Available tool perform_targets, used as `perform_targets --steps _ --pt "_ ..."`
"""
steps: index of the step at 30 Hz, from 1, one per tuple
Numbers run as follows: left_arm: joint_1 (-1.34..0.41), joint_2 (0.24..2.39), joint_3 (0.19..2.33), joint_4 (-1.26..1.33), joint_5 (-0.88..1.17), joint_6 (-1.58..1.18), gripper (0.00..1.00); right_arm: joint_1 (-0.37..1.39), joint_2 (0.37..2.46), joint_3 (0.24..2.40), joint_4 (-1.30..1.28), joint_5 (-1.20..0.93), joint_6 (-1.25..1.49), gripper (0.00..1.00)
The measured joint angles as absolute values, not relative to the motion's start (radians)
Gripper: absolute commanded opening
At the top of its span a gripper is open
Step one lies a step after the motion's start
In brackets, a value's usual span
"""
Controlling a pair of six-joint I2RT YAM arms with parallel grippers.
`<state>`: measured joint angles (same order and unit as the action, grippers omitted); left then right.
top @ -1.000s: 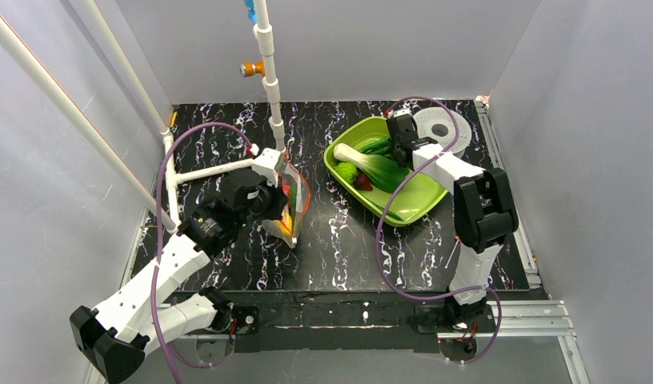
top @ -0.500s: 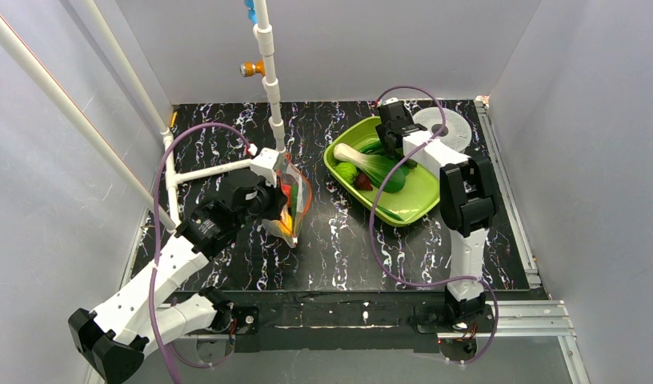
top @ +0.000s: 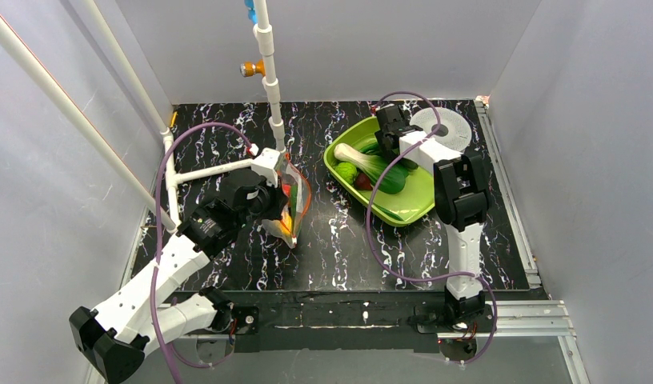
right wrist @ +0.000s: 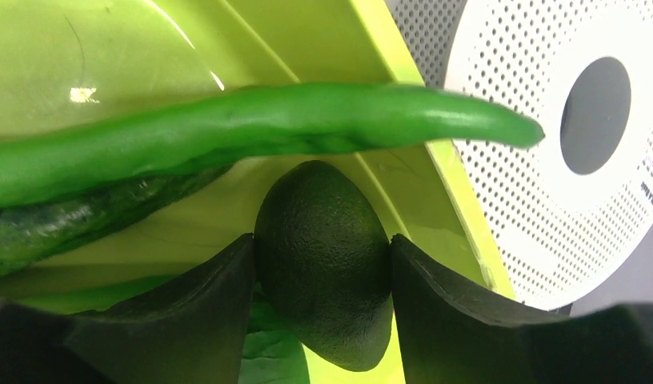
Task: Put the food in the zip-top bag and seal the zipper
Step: Pick up the fake fruit from the bin.
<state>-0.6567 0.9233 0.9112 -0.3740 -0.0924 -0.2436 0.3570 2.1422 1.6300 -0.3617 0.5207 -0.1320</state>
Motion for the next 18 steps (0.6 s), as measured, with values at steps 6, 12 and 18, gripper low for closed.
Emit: perform_targets --steps 6,12,18 --pt "-0.657 0.928 0.911 -0.374 -0.09 -0.244 0.0 0.349 2.081 1.557 -0.387 0.535 -0.094 0.09" --pt "-0.657 0.928 0.911 -0.374 -0.09 -0.244 0.0 0.348 1.85 1.313 -0.368 0.552 -0.02 0.01" --pt "-0.657 0.927 0.911 -0.374 -0.09 -0.244 0.0 0.347 1.606 1.174 -0.341 0.417 0.127 0.01"
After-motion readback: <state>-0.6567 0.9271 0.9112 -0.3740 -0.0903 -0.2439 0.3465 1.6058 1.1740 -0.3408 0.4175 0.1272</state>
